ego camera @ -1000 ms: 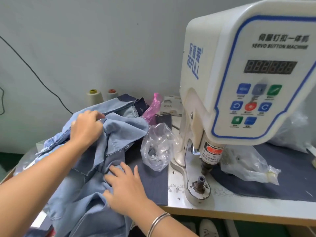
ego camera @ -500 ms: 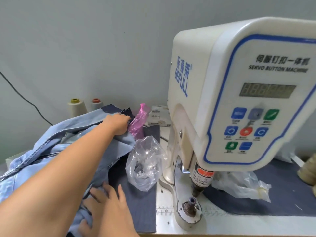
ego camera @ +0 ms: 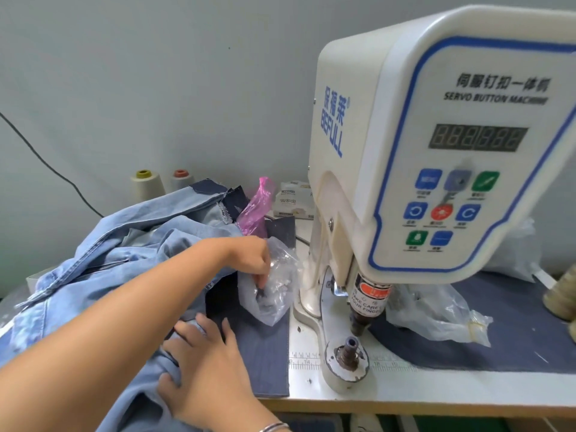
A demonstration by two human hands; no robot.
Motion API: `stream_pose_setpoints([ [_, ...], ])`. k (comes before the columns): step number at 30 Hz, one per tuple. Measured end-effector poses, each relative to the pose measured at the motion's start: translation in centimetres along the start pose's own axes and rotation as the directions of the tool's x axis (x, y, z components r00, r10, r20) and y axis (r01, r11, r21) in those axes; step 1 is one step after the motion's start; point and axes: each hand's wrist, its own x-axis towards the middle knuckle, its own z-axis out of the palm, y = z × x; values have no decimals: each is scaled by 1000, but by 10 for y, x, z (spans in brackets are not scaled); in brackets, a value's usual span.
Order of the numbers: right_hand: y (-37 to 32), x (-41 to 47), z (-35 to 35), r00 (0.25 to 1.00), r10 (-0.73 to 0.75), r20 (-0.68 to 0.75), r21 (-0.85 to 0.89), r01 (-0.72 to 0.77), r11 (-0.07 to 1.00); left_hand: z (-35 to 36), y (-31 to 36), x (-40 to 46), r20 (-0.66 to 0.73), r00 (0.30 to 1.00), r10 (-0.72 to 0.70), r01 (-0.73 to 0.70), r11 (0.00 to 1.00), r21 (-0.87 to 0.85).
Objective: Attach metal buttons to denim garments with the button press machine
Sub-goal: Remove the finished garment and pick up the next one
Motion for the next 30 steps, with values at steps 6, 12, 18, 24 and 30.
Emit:
stream_pose_setpoints([
  [6,3,1,5,1000,6,-6,1,-6,1000,15,0,-3,-126,988,88,-13,862,506],
  [12,4,1,3,1000,8,9,-22,-8,1000,23,-5,-11,-68,992,109,-49,811,582],
  [18,3,0,4,1000,0,-20,-25,0,1000,29,-7,-8,-82,992,100,-13,706,708],
  [24,5,0,5,1000,-7,-24,-40,6,999,28,-8,-8,-76,992,103,-16,687,727],
  [30,4,0,5,1000,-10,-27,-47,9,999,27,-9,-14,-138,978,155,-10,700,714],
])
